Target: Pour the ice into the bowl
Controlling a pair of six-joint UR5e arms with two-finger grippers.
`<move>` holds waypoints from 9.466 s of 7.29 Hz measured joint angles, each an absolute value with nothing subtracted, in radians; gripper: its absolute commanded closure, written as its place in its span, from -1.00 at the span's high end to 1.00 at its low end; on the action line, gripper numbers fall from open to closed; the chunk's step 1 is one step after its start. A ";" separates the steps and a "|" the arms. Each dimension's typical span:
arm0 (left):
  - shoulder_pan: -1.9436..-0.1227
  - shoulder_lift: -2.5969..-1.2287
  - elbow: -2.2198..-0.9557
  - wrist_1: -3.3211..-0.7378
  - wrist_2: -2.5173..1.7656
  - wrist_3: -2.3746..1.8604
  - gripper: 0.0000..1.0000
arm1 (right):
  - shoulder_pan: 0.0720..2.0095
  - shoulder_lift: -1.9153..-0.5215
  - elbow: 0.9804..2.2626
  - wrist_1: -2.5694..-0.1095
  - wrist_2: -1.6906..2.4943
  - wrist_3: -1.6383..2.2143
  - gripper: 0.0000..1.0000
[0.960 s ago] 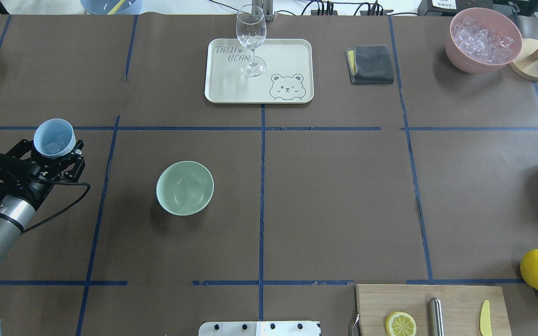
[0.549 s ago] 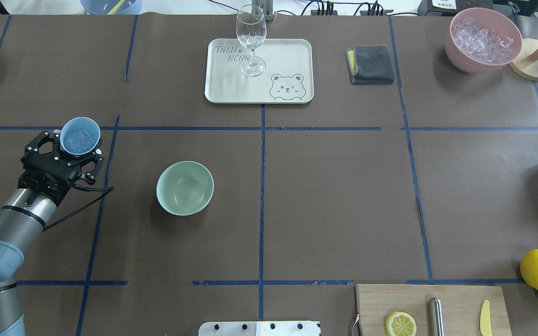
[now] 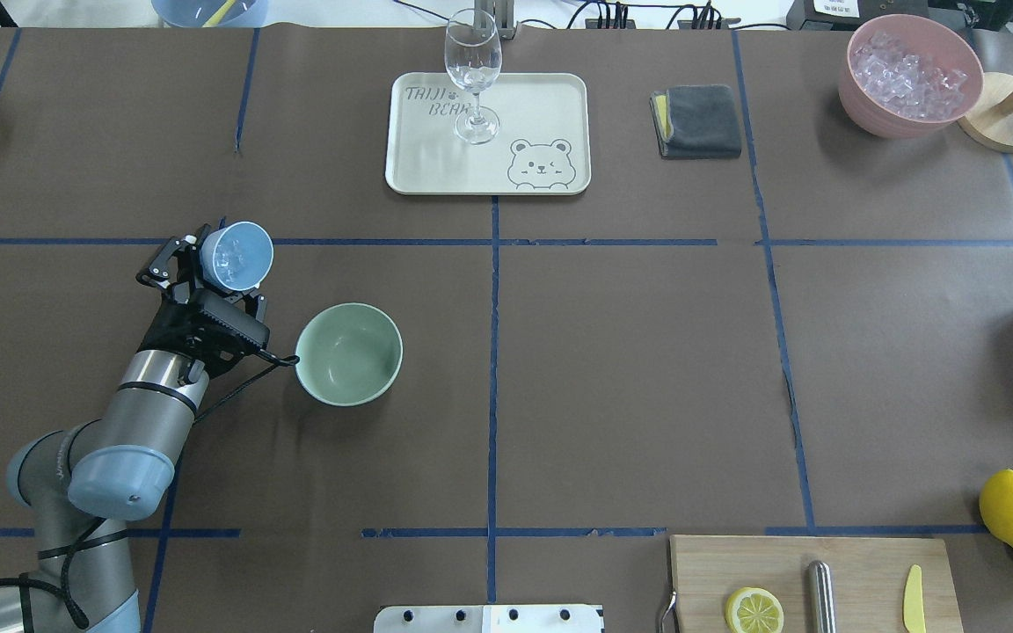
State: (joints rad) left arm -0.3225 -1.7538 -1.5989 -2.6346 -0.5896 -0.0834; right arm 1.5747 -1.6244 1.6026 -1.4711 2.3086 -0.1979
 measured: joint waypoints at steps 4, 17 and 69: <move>-0.241 -1.800 -1.603 -2.621 -0.499 0.211 -1.00 | 1.581 -1.627 1.602 -1.471 2.309 -0.187 1.00; -0.223 -1.735 -1.659 -2.622 -0.493 0.529 -1.00 | 1.582 -1.623 1.603 -1.471 2.313 -0.170 1.00; -0.316 -1.417 -1.372 -3.095 -0.667 -1.180 1.00 | 1.589 -1.623 1.606 -1.470 2.312 -0.172 1.00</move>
State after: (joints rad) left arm -0.3156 -1.4175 -1.3715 -3.0954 -0.6672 -1.1802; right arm 1.5889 -1.6230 1.6060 -1.4696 2.3117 -0.1718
